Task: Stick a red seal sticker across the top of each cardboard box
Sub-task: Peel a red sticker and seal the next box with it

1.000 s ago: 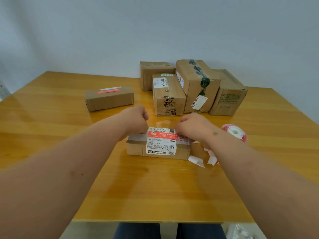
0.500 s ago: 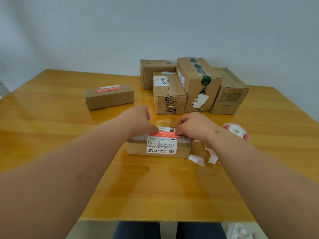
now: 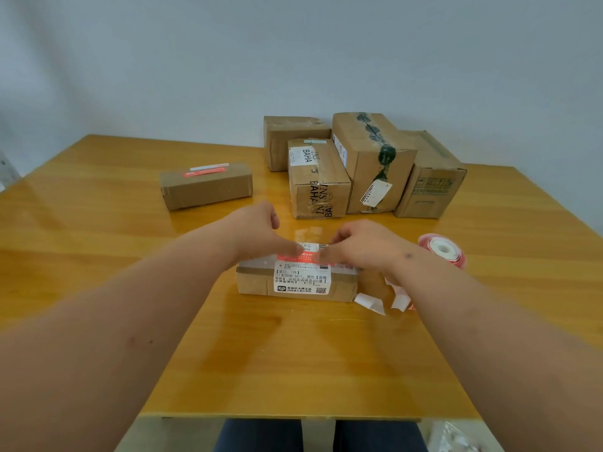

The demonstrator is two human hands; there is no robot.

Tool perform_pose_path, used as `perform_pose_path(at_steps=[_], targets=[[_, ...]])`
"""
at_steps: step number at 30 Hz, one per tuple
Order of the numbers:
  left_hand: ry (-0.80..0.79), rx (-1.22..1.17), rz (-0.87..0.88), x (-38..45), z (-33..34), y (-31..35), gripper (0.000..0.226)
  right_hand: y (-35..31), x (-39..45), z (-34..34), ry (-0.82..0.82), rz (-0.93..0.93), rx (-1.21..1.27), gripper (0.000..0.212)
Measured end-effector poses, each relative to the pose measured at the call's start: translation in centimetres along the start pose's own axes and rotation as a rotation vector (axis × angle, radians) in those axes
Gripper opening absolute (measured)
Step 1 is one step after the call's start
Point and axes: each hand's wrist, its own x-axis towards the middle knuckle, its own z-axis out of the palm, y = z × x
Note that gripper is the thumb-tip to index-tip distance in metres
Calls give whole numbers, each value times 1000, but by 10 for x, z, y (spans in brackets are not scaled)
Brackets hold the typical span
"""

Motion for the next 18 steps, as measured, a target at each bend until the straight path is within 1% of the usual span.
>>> perform_pose_path(at_steps=[1, 3, 5, 7, 10, 12, 15, 18], targets=[[21, 38, 4, -1, 3, 2, 52, -2, 1, 2, 2, 3, -14, 35], [37, 65, 11, -1, 6, 2, 51, -4, 2, 3, 0, 4, -15, 28], [11, 21, 8, 1, 2, -1, 45, -4, 1, 0, 0, 3, -21, 24], [-17, -30, -11, 2, -3, -5, 41, -2, 1, -2, 1, 3, -26, 25], [-36, -104, -19, 2, -6, -9, 40, -3, 3, 1, 11, 3, -24, 23], [6, -111, -4, 3, -4, -8, 38, -5, 6, 3, 48, -3, -41, 22], [83, -33, 8, 7, -4, -10, 34, -6, 10, 3, 65, -5, -40, 19], [70, -51, 1, 8, -12, -18, 35, -5, 12, 2, 11, -42, 35, 28]])
